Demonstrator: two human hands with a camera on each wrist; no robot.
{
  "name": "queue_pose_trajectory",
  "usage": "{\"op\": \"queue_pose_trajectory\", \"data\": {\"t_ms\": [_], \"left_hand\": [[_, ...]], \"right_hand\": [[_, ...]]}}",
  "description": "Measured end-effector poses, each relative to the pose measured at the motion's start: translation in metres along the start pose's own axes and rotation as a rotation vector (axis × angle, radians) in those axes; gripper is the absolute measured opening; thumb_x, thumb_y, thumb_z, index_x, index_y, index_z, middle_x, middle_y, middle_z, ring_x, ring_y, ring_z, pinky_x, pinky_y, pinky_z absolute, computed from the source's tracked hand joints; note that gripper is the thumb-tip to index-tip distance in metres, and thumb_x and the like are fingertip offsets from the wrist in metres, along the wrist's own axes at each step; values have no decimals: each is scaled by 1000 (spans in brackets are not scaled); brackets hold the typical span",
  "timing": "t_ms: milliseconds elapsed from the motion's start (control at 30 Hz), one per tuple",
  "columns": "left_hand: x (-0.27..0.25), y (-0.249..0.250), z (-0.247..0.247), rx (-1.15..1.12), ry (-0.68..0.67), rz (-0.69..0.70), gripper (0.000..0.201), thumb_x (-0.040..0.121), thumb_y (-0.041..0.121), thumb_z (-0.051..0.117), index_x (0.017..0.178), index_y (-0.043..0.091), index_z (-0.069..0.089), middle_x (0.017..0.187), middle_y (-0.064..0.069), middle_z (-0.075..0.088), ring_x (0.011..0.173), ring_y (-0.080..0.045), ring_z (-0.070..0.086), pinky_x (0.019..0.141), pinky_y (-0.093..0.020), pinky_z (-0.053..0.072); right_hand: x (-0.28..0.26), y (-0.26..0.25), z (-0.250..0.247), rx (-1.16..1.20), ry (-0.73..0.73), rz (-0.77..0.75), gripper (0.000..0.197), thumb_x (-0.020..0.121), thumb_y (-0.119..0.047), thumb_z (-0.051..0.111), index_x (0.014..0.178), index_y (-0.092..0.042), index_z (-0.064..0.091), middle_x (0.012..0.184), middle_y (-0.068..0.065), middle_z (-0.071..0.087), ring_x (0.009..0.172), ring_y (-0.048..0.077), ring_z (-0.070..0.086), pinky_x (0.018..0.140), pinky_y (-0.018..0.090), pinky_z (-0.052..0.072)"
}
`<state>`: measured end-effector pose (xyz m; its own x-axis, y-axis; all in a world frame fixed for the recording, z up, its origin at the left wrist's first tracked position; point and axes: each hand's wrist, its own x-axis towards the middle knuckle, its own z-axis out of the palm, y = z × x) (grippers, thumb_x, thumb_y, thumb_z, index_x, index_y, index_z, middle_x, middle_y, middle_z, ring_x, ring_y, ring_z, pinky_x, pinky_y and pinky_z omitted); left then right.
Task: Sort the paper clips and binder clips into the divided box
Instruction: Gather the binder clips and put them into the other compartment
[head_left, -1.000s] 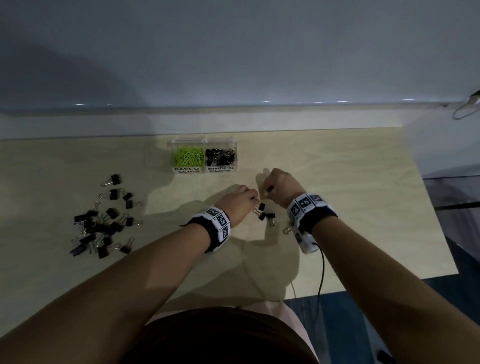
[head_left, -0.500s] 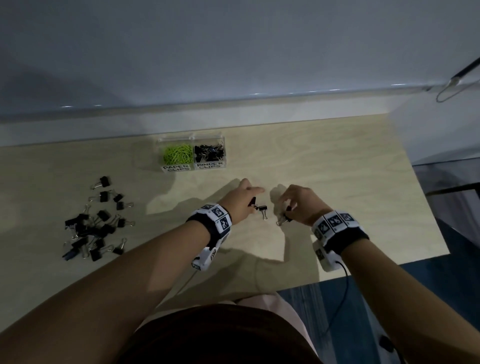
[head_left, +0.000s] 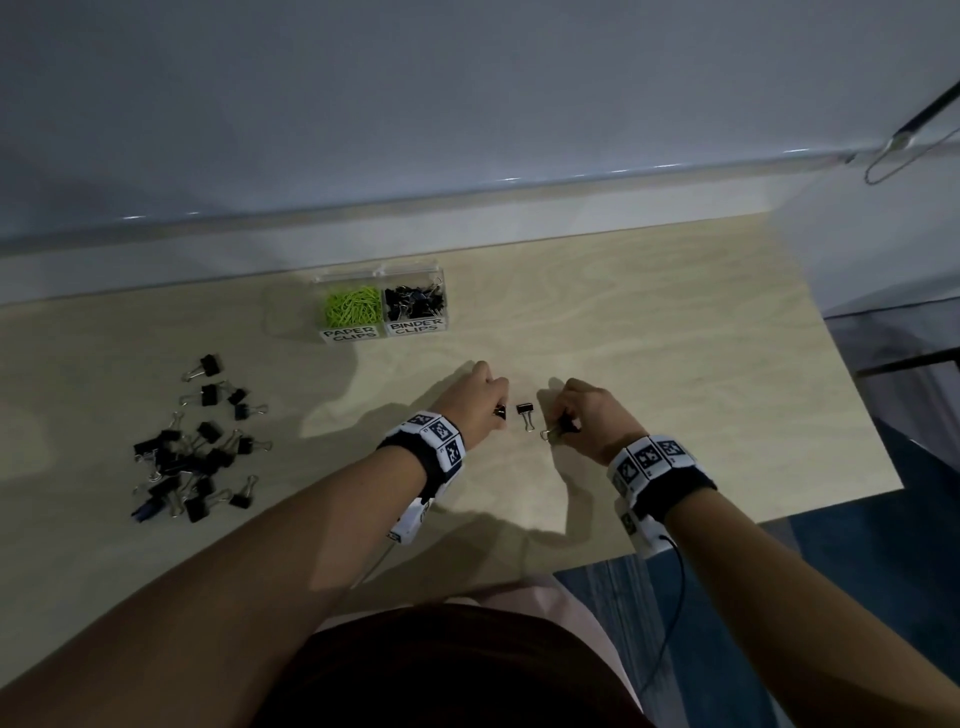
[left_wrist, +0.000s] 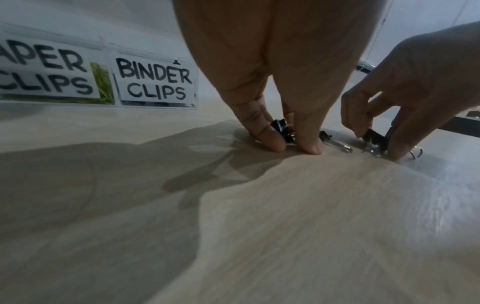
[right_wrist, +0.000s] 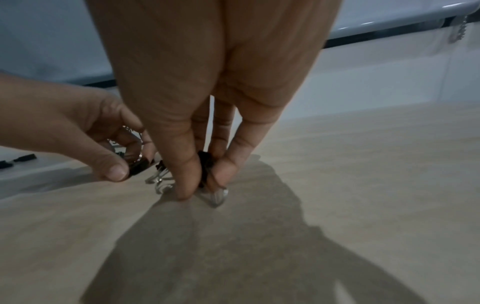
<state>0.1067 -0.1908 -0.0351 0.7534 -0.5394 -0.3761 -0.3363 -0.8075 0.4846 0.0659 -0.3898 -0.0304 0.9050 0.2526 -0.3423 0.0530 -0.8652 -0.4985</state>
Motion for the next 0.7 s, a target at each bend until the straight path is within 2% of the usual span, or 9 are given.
{"op": "queue_pose_trajectory", "data": {"t_ms": [133, 267, 400, 533, 600, 700], "left_hand": [[-1, -7, -4, 38, -15, -12, 28, 83, 23, 68, 100, 8, 52, 106, -8, 51, 94, -26, 51, 73, -30, 35], [-8, -24, -8, 12, 17, -19, 22, 82, 17, 68, 92, 9, 51, 96, -10, 57, 86, -28, 53, 69, -31, 36], [-22, -43, -15, -86, 78, -45, 15, 83, 12, 66, 87, 8, 52, 88, -7, 57, 82, -27, 53, 72, -35, 42], [-38, -59, -31, -251, 184, -81, 12, 80, 9, 68, 84, 8, 57, 81, 1, 54, 74, -20, 53, 71, -29, 45], [-43, -64, -46, -325, 224, -119, 12, 80, 10, 70, 83, 9, 58, 81, 2, 59, 71, -14, 56, 67, -26, 47], [-39, -73, -77, -405, 295, -155, 13, 81, 9, 70, 81, 11, 58, 77, 6, 61, 65, -1, 54, 59, -15, 40]], "right_hand": [[8, -9, 1, -17, -44, 13, 11, 67, -7, 71, 75, -12, 66, 83, 0, 49, 75, 25, 58, 69, 25, 45], [21, -28, 1, -63, -96, 33, 9, 72, -12, 71, 78, -7, 68, 87, 7, 54, 82, 27, 58, 70, 23, 40], [44, -56, -11, 51, -56, 42, 14, 67, -11, 76, 74, -8, 65, 84, 9, 61, 74, 23, 57, 67, 28, 47], [85, -94, -32, 240, 111, 19, 21, 64, -5, 80, 75, -9, 64, 86, 12, 66, 77, 25, 62, 73, 34, 54], [109, -113, -40, 284, 183, -1, 21, 66, -9, 80, 77, -11, 62, 88, 8, 65, 80, 22, 63, 75, 32, 55], [139, -134, -47, 308, 213, -18, 24, 67, -12, 81, 82, -12, 62, 89, 5, 63, 80, 18, 61, 75, 27, 54]]}}
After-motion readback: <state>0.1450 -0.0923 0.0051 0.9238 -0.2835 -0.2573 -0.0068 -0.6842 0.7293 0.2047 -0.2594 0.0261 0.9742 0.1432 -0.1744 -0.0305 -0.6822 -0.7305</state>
